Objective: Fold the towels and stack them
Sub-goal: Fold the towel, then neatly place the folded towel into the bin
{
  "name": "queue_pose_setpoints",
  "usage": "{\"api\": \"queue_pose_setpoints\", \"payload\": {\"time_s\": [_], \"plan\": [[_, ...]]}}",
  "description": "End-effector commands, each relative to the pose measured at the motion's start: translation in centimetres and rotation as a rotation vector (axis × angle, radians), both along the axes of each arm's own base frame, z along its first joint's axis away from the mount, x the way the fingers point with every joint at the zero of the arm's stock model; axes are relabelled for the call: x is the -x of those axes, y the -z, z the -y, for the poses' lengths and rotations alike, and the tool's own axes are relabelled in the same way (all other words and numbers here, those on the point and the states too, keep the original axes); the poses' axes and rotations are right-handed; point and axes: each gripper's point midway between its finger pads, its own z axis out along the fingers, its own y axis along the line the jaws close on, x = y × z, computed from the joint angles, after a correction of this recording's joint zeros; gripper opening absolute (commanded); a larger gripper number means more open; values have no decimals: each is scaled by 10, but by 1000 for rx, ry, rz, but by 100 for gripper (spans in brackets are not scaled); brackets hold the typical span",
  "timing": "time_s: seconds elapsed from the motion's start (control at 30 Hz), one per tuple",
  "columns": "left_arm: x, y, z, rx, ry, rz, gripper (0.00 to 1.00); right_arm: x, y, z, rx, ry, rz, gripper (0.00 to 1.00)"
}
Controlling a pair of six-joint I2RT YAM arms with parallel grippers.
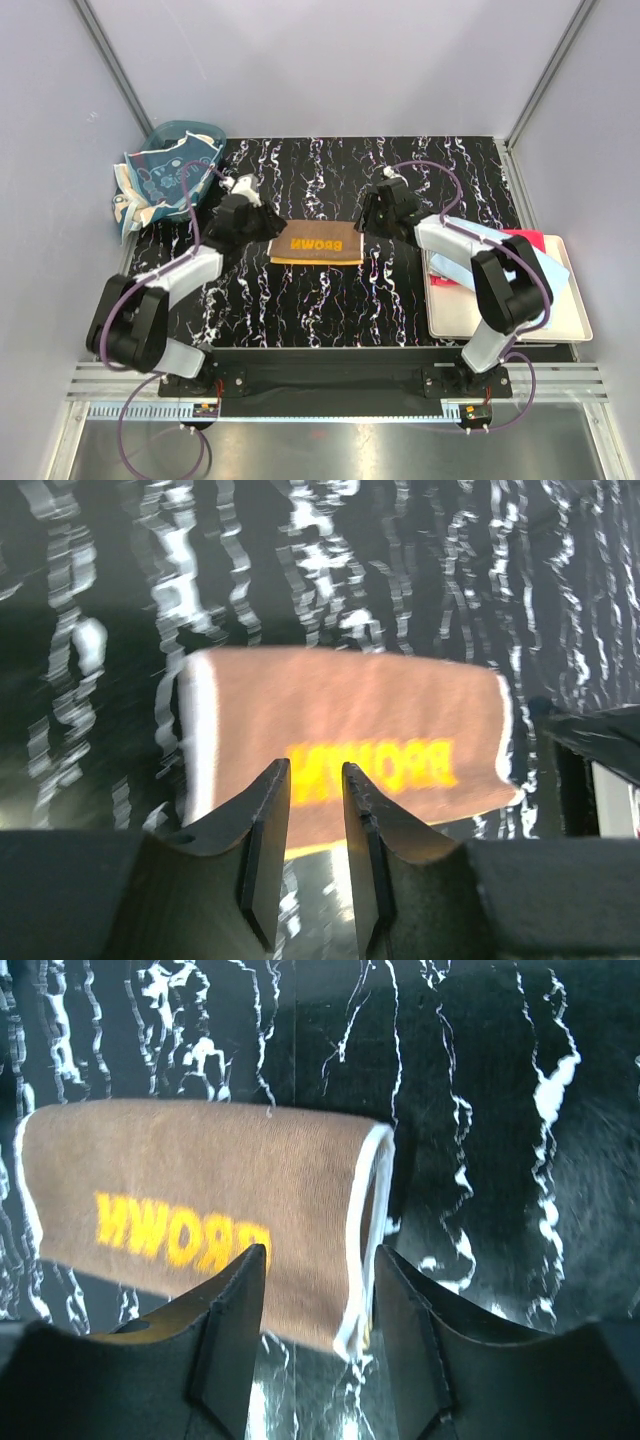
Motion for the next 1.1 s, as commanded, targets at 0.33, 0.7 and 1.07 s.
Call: {"api": "queue_pose_setpoints", "payload": {"time_s": [0.33,0.7,1.07], "plan": [[9,50,111,26,241,-65,29,-15,40,-4,51,18,-85,63],[25,82,106,3,229,-130,27,-7,55,-14,-9,4,-114,64],[29,84,110,9,233,-140,27,2,75,-15,0,14,-157,48]]}}
